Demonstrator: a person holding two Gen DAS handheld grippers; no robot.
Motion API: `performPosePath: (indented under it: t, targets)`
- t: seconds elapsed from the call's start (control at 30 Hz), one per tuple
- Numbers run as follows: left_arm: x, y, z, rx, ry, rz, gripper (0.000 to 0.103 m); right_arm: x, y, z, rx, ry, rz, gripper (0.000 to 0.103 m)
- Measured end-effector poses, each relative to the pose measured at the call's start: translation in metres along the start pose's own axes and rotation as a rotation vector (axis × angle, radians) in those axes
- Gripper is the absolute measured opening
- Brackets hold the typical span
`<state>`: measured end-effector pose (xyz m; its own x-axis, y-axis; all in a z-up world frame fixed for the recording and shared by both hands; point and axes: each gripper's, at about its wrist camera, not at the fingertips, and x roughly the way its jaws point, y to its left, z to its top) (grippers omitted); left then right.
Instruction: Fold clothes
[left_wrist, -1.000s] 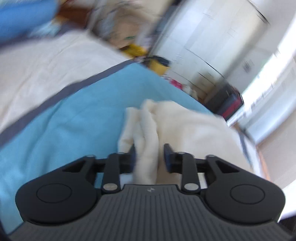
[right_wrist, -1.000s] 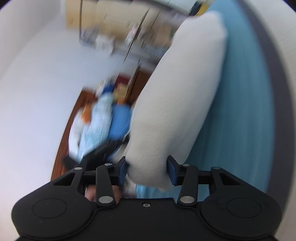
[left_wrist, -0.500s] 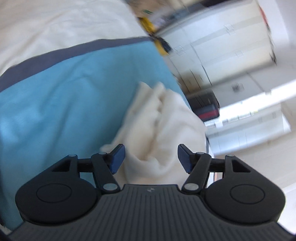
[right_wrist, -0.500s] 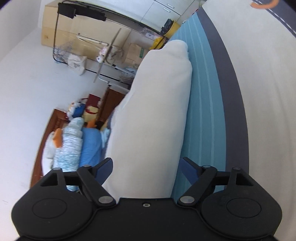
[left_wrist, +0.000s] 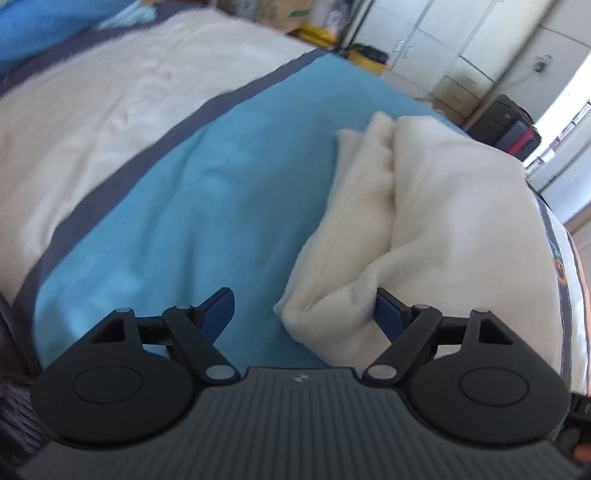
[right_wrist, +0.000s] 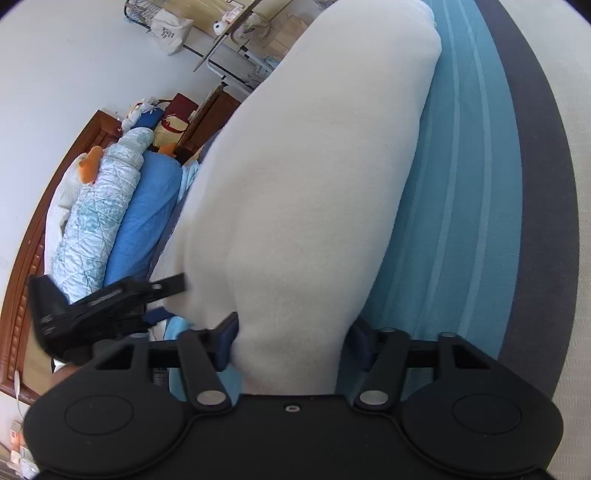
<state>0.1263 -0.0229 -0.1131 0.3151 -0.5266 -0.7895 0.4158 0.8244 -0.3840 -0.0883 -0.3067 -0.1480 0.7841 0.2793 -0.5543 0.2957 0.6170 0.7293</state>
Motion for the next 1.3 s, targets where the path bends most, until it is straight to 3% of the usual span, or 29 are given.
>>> performPosePath:
  t: [0.07, 0.17, 0.2, 0.27, 0.33, 0.43, 0.5, 0.6, 0.77, 0.8, 0.93, 1.03, 1.1, 1.13, 1.17, 1.2, 1.3]
  targets:
    - [0.004, 0.011, 0.000, -0.080, 0.030, -0.026, 0.082, -0.001, 0.002, -0.003, -0.013, -0.002, -0.002, 0.057]
    - [-0.003, 0.014, -0.004, -0.123, 0.010, -0.020, 0.082, -0.003, 0.003, -0.008, -0.047, 0.007, -0.008, 0.057]
    - [-0.011, 0.020, -0.007, -0.191, -0.007, -0.062, 0.078, -0.004, 0.002, -0.011, -0.052, 0.001, -0.004, 0.057]
    - [-0.023, 0.031, -0.008, -0.329, -0.067, -0.221, 0.076, -0.007, -0.005, -0.020, -0.064, 0.003, 0.001, 0.057]
    - [-0.033, 0.030, -0.007, -0.344, -0.107, -0.269, 0.078, -0.007, -0.008, -0.023, -0.066, 0.027, 0.011, 0.057]
    - [-0.029, 0.016, -0.009, -0.199, -0.050, -0.089, 0.080, -0.008, 0.001, -0.020, -0.097, 0.051, -0.012, 0.061]
    - [-0.016, 0.020, -0.016, -0.207, 0.025, -0.041, 0.080, -0.012, 0.009, -0.014, -0.128, 0.034, -0.043, 0.068]
    - [-0.005, 0.033, -0.020, -0.303, 0.087, -0.161, 0.080, -0.027, 0.007, -0.007, -0.113, -0.018, -0.045, 0.074]
    - [-0.001, 0.027, -0.021, -0.332, 0.107, -0.411, 0.080, -0.050, -0.014, 0.009, -0.022, -0.139, -0.036, 0.080]
    - [-0.001, 0.023, -0.021, -0.319, 0.108, -0.403, 0.080, -0.052, -0.021, 0.013, 0.006, -0.159, -0.033, 0.080]
    - [0.010, 0.006, -0.026, -0.221, 0.121, -0.117, 0.087, -0.048, -0.042, 0.037, 0.140, -0.205, 0.020, 0.080]
    - [0.016, 0.013, -0.026, -0.301, 0.114, -0.142, 0.090, -0.037, -0.050, 0.058, 0.229, -0.206, 0.054, 0.080]
    - [0.017, 0.017, -0.023, -0.337, 0.098, -0.172, 0.090, -0.029, -0.049, 0.073, 0.213, -0.184, 0.055, 0.080]
    - [0.019, 0.016, -0.023, -0.322, 0.078, -0.188, 0.088, -0.023, -0.048, 0.081, 0.194, -0.177, 0.034, 0.080]
    - [0.021, 0.015, -0.022, -0.306, 0.059, -0.204, 0.079, -0.018, -0.048, 0.088, 0.176, -0.171, 0.013, 0.084]
    - [0.022, 0.009, -0.019, -0.254, 0.048, -0.228, 0.053, -0.012, -0.050, 0.094, 0.170, -0.171, 0.004, 0.087]
    - [0.014, -0.022, -0.016, -0.057, -0.039, -0.182, 0.045, 0.013, -0.060, 0.110, 0.176, -0.166, -0.005, 0.098]
